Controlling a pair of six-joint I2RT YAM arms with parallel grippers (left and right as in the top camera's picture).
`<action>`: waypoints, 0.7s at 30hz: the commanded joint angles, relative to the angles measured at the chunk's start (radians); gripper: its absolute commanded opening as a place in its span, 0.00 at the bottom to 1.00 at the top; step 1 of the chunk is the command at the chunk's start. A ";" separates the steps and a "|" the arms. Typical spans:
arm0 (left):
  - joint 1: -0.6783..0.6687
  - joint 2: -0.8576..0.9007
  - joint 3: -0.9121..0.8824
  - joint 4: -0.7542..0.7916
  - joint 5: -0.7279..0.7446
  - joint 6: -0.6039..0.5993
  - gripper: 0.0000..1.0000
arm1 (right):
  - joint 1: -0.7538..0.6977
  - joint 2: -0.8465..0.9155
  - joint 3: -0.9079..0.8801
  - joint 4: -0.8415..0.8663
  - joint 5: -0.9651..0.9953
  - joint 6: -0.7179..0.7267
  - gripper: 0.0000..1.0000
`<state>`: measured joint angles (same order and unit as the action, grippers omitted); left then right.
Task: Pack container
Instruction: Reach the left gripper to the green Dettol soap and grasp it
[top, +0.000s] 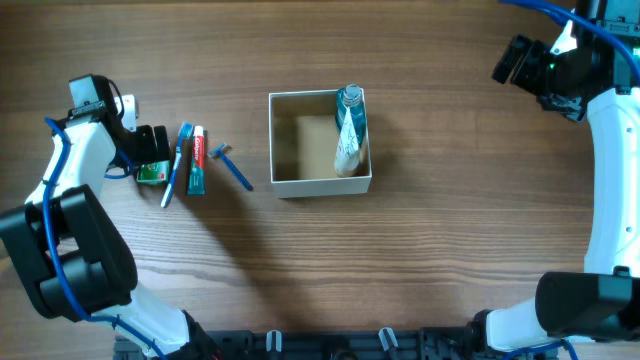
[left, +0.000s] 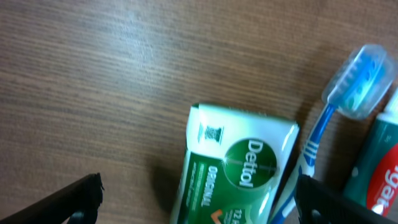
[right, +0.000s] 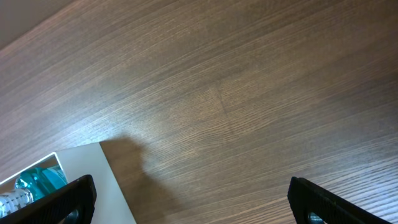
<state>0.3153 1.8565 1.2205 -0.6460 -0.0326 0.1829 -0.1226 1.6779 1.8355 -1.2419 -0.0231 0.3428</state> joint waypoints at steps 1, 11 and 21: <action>-0.008 0.042 0.013 0.018 -0.011 0.024 0.98 | 0.001 0.000 0.015 0.000 -0.008 -0.002 1.00; -0.008 0.098 0.013 0.015 -0.014 0.024 0.93 | 0.001 0.000 0.015 0.000 -0.008 -0.002 1.00; -0.008 0.103 0.012 0.010 -0.022 0.023 0.60 | 0.001 0.000 0.015 0.000 -0.008 -0.002 1.00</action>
<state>0.3115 1.9484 1.2209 -0.6327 -0.0380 0.1974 -0.1226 1.6775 1.8355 -1.2419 -0.0231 0.3428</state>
